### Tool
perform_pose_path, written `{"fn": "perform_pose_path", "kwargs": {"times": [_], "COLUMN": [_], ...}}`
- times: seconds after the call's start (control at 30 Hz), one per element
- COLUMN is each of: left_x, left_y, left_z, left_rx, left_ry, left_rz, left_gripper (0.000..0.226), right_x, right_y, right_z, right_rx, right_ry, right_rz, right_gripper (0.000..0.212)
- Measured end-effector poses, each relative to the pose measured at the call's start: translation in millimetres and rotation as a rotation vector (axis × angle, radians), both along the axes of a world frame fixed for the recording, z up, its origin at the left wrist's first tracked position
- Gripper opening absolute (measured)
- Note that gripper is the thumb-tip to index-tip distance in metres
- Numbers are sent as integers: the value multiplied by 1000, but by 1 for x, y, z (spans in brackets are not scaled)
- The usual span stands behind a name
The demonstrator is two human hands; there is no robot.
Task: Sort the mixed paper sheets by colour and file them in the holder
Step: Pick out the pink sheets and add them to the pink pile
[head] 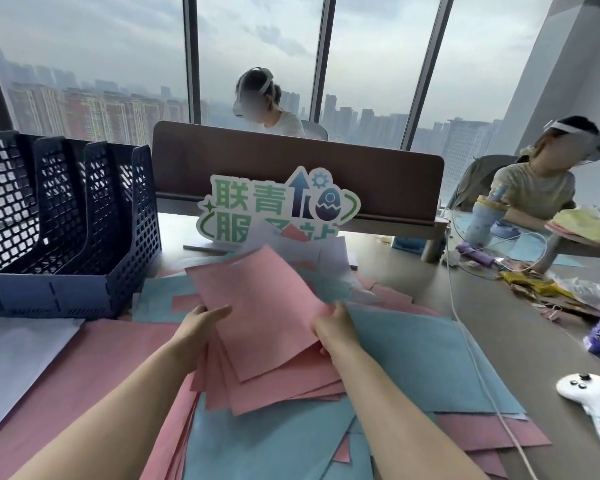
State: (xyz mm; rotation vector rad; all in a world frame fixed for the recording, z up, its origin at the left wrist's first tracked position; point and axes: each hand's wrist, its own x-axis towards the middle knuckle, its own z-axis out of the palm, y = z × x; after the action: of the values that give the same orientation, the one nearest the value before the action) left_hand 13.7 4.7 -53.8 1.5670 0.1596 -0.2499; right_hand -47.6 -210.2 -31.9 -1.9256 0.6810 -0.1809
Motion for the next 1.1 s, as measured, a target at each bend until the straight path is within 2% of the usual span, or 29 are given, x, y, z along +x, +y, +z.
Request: {"fn": "perform_pose_path", "kwargs": {"times": [0.03,0.17,0.23,0.33,0.37,0.43,0.47,0.53,0.6,0.7,0.8,0.97,1.1], "left_x": [2,6,2,-8,-10,-14,-15,-19,-25,-34,-37,-45,-45], "left_y": [-1,-2,-4,-6,-7,-10,-12,-17,-22,-29,-37,-35,-42], "left_z": [-2,-4,-1,11,16,32,41,63,86,111,109,51,33], "left_rx": [14,-12,18,31,30,-3,-33,-101,-175,-251,-286,-148,-103], "left_ry": [2,22,-59,-245,-312,-420,-458,-541,-652,-812,-778,-619,-529], "left_rz": [18,28,34,48,49,45,36,18,9,11,46,25,35], "left_gripper": [23,45,32,35,37,36,34,34,34,28,33,53,44], "right_x": [-4,-7,-5,5,7,11,13,11,12,5,-9,-29,-27], "right_y": [-2,-20,-31,-50,-54,-55,-55,-50,-46,-35,-22,-8,-3], "right_z": [4,12,13,16,19,22,24,36,50,80,81,33,19], "right_rx": [-51,-45,-48,-191,-179,-12,74,196,162,21,10,136,175], "right_ry": [100,297,261,29,-15,-30,-51,-193,-448,-790,-878,-739,-641], "right_rz": [104,291,258,82,62,81,105,122,78,6,4,33,39], "right_gripper": [25,7,12,20,31,62,62,39,19,8,14,40,39]}}
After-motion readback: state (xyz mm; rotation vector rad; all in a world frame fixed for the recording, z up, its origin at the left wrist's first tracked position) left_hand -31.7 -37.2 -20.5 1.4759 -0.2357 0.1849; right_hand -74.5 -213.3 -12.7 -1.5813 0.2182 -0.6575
